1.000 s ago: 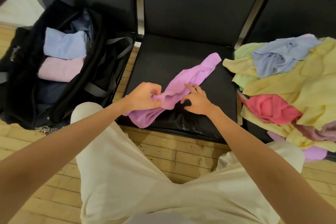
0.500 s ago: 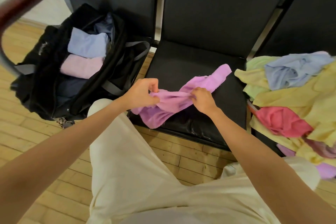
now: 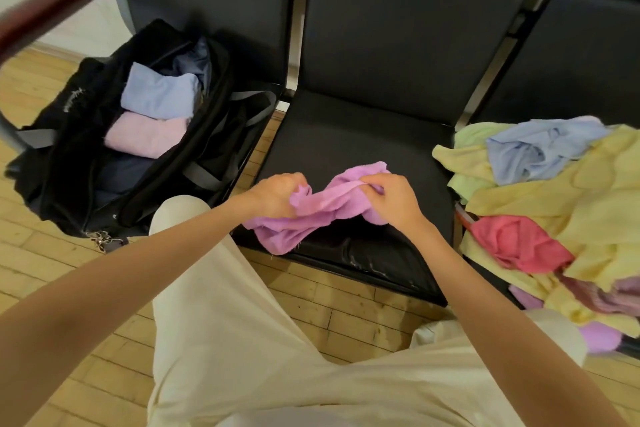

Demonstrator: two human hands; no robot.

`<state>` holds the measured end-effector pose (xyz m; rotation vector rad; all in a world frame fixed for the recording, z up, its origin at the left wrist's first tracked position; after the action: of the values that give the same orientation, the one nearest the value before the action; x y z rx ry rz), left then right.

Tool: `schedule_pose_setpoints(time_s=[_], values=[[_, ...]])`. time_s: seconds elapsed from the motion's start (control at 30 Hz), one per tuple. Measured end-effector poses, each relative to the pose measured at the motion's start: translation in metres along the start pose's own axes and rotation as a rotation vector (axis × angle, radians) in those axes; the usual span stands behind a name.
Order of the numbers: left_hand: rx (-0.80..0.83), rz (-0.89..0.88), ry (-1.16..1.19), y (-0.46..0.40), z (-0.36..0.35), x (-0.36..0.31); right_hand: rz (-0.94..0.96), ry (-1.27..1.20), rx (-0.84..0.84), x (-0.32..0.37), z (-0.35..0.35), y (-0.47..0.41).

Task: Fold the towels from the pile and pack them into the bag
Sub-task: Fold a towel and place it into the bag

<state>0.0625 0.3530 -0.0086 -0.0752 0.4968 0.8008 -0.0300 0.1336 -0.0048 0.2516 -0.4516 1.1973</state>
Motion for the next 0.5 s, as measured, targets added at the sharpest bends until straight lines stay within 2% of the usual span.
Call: schedule_pose_setpoints(time_s=[0.07,0.13,0.37,0.43,0.5], values=[[-0.048,-0.061,0.105,-0.004,-0.006,-0.02,0.004,-0.046,0.034,0.003,0.002,0.003],[-0.11,-0.117,0.108,-0.009,-0.012,-0.032,0.005,-0.179,-0.024,0.005,0.007,0.009],[-0.35,-0.112,-0.151,-0.013,-0.019,-0.06,0.007,-0.303,-0.056,0.011,0.011,0.013],[-0.393,-0.08,-0.077,-0.011,-0.013,-0.061,0.019,-0.286,-0.054,0.013,0.013,0.014],[-0.507,0.026,0.091,-0.012,0.0,-0.057,0.039,-0.193,-0.056,0.013,0.015,0.014]])
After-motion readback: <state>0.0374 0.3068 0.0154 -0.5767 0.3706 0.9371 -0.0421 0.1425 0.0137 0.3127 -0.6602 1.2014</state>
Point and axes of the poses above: each hand's wrist, its own y-axis away from the middle knuckle, its own z-axis out of the back of the hand, x = y × z, the point moved 2 cm from there along -y, towards the middle knuckle, and after that the axes turned 14 degrees about -x, right-handed, at the moved point
